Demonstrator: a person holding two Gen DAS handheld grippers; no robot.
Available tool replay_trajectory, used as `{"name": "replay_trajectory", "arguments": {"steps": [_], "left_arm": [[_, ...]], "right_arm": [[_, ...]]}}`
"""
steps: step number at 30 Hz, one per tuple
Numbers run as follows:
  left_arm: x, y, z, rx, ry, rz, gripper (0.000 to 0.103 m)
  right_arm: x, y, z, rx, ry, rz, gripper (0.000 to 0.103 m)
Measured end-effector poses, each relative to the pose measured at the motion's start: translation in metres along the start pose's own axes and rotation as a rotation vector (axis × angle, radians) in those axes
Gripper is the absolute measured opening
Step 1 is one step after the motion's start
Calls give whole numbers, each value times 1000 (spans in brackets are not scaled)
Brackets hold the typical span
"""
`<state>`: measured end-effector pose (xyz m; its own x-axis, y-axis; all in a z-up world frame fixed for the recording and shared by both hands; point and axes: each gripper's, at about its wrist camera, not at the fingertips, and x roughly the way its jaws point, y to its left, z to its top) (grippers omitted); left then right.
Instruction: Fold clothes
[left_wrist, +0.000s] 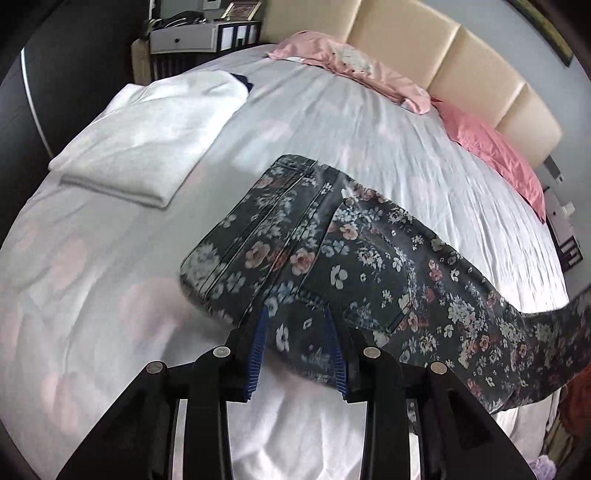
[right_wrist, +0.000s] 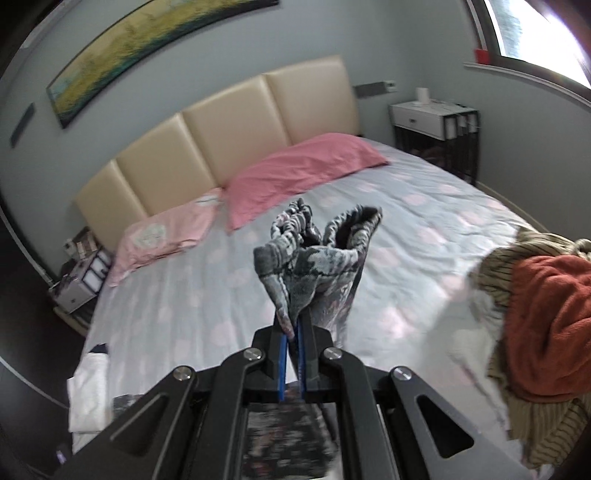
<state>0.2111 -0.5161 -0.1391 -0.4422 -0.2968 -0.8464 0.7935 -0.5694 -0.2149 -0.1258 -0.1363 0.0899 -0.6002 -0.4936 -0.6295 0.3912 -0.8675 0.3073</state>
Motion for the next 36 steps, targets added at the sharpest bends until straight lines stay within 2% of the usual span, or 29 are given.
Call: {"name": "replay_trajectory", "arguments": {"steps": [4,8,15,19,24,28,33,36], "left_arm": [[4,-1,8,45,-37,8,34],[6,10,16,48,-66,3,34],[7,47,22,-92,-63,-104,34],[12,56,23,-128,-57,-119,33],[23,63,25,-149,-52,-96,33],[31,69,28,-171,-53,-70,33],[44,75,29,-202,-35,-46,33],[49,78,28,-213,-30,1,33]], "right_arm": [[4,80,-16,-76,5,89,4],[21,145,-42,-119,23,169,4],[77,244,-116,-226,118,245,4],[108,289,-169,-299,192,277,4],[142,329,-227,-396,276,327,4],[153,358,-266,-511,308,378,4],[174,368,-304,-576,382,451,4],[189,368,-318,-580,414,468,4]]}}
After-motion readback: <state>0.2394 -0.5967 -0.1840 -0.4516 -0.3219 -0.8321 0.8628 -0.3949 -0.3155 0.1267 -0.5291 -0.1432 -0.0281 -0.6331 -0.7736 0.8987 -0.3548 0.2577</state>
